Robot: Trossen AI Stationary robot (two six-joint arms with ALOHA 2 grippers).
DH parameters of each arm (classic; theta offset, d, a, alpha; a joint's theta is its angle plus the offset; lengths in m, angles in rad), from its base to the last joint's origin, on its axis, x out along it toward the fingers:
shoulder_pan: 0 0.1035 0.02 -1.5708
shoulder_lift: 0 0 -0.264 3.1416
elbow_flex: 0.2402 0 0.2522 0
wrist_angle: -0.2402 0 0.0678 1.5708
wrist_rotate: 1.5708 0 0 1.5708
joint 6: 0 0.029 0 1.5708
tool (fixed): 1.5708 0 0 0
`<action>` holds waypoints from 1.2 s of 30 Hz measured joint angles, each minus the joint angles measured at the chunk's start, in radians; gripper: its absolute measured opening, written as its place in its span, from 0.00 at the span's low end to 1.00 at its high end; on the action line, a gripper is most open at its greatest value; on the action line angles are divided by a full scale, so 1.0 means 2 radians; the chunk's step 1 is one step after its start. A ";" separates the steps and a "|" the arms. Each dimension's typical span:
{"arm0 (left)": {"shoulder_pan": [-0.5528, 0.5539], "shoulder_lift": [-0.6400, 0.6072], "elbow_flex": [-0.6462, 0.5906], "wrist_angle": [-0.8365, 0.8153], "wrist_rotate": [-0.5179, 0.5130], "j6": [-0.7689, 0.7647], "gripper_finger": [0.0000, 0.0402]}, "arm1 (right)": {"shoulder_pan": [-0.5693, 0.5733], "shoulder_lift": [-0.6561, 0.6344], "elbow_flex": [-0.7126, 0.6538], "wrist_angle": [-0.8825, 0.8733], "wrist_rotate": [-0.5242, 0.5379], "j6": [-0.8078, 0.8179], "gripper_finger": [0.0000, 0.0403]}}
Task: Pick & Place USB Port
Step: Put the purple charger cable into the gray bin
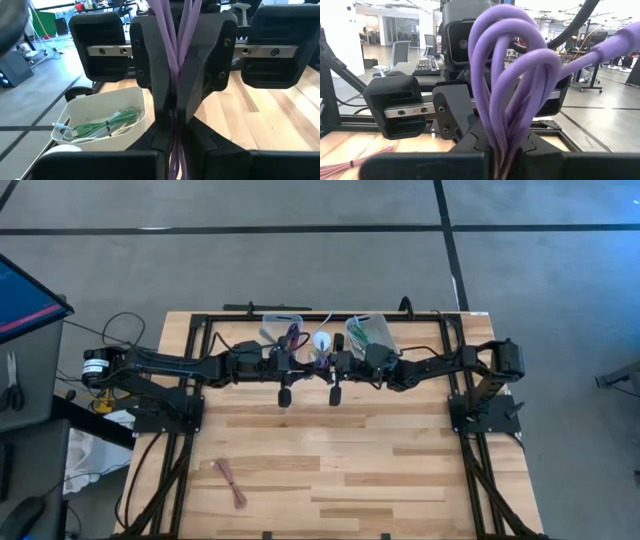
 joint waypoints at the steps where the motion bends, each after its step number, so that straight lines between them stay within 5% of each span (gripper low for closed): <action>1: 0.000 0.000 0.000 0.000 0.000 0.000 0.08 | -0.001 -0.001 0.000 0.000 0.000 0.000 0.03; 10: 0.000 0.000 0.000 -0.003 -0.005 0.002 0.19 | -0.015 -0.007 0.000 -0.006 -0.002 0.000 0.02; 18: 0.000 -0.025 -0.002 -0.057 0.002 0.040 0.12 | -0.024 -0.064 -0.048 -0.016 0.003 -0.032 0.02; 24: 0.002 -0.079 -0.037 -0.063 0.000 0.040 0.02 | -0.051 -0.139 -0.108 -0.018 0.003 -0.026 0.02; 36: 0.013 -0.235 -0.132 -0.062 -0.002 0.013 0.01 | -0.130 -0.174 -0.187 -0.034 0.032 -0.008 0.02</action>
